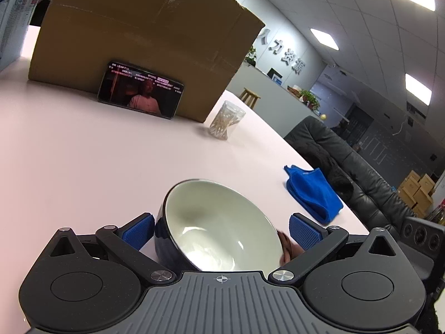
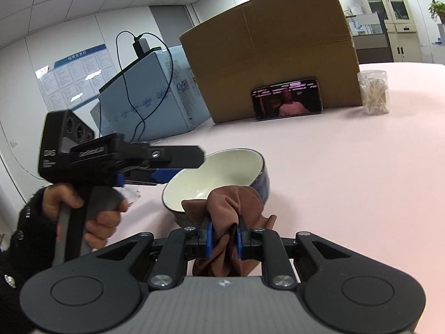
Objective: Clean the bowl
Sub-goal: 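Wipe the bowl's outer wall with the cloth in the right tool while the left tool holds the rim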
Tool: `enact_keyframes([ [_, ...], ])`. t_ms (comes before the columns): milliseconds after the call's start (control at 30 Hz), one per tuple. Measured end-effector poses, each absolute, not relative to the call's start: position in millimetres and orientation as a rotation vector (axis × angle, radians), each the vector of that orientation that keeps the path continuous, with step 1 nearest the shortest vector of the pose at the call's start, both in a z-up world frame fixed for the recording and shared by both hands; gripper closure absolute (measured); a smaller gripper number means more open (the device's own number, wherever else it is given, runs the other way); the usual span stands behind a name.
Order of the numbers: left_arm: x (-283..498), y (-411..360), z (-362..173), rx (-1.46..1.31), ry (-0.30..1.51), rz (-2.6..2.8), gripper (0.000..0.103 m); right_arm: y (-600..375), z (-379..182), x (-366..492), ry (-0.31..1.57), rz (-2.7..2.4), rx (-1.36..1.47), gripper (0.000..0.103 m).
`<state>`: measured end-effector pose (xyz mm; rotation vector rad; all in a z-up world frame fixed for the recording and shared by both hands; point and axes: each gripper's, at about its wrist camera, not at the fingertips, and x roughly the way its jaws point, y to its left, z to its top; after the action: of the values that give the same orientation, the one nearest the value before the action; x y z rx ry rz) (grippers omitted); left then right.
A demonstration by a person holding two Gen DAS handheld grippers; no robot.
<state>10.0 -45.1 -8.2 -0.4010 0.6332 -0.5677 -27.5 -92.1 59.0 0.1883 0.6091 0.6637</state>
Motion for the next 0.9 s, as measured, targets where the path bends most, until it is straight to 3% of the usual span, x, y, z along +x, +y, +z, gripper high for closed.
enact_keyframes([
  [200,8.6,-46.2,-8.0,-0.382,0.627,-0.576,0.0,-99.8,60.2,-16.2,0.602,0.603,0.17,0.085],
  [500,23.9,-63.1,-12.7,-0.048,0.542,-0.355,0.0,-82.1,55.6,-29.2,0.616,0.705,0.155,0.084],
  [900,24.7,-59.8,-22.8,-0.073,0.605,-0.379,0.0,-73.7,57.1,-24.4,0.63,0.735,0.218,0.085],
])
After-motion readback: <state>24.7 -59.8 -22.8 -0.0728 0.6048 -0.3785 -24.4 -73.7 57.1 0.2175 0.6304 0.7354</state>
